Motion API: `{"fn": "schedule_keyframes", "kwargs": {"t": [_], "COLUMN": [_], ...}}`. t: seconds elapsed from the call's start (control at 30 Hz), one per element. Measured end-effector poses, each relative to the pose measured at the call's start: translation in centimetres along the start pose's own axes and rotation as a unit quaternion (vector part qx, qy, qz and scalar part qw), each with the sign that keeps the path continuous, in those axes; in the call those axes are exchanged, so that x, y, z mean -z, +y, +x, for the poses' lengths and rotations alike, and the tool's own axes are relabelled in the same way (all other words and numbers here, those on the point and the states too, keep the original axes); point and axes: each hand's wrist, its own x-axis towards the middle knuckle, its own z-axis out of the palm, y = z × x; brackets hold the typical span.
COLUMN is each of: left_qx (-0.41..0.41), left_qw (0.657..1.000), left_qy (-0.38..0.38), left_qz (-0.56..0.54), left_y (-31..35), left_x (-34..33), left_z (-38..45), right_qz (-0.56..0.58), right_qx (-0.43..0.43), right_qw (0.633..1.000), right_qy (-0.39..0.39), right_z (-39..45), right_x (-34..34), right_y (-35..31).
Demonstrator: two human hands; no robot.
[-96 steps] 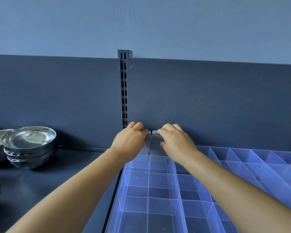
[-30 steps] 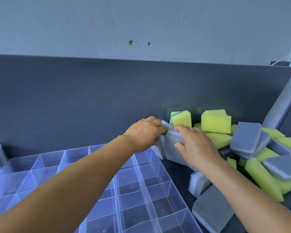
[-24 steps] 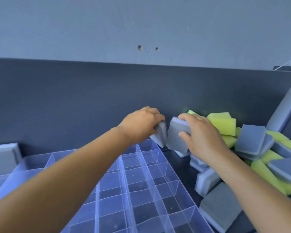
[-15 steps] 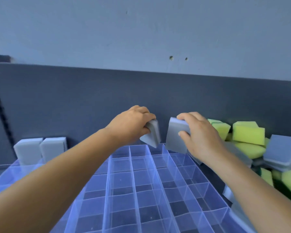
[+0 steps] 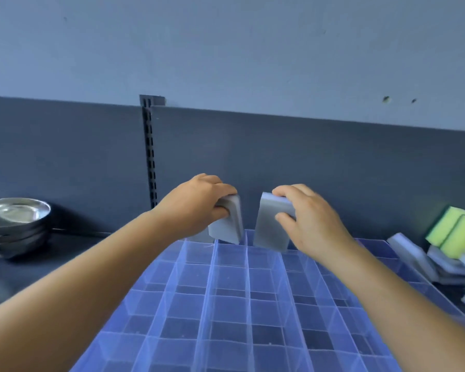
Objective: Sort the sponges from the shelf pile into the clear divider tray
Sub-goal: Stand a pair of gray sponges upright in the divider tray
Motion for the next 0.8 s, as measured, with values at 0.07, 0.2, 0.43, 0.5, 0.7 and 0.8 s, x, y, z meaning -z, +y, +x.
{"fn": "schedule_keyframes", "kwargs": {"t": [0.07, 0.2, 0.43, 0.5, 0.7, 0.8], "left_qx": [0.019, 0.055, 0.081, 0.085, 0.065, 0.05], "left_qw": [1.0, 0.998, 0.994, 0.994, 0.994, 0.992], "left_qy": [0.001, -0.005, -0.068, -0.068, -0.077, -0.089], "left_qz": [0.005, 0.014, 0.022, 0.018, 0.053, 0.079], "left_y": [-2.0, -5.3, -8.4, -8.9, -9.3, -9.1], "left_x": [0.6, 1.4, 1.5, 1.0, -0.4, -1.5], "left_z": [-1.2, -3.3, -4.7, -4.7, -3.9, -3.7], "right_qz": [0.016, 0.058, 0.105, 0.109, 0.079, 0.03], "right_qx": [0.008, 0.026, 0.021, 0.02, 0.015, 0.031], "right_qw": [1.0, 0.998, 0.993, 0.992, 0.994, 0.995], "right_qy": [-0.011, -0.031, -0.047, -0.054, -0.08, -0.095], "right_z": [0.6, 1.5, 2.3, 2.5, 2.6, 2.6], "right_x": [-1.3, -3.7, -6.7, -7.4, -9.2, -9.9], "right_y": [-1.8, -4.7, -7.6, -8.0, -8.0, -8.2]}}
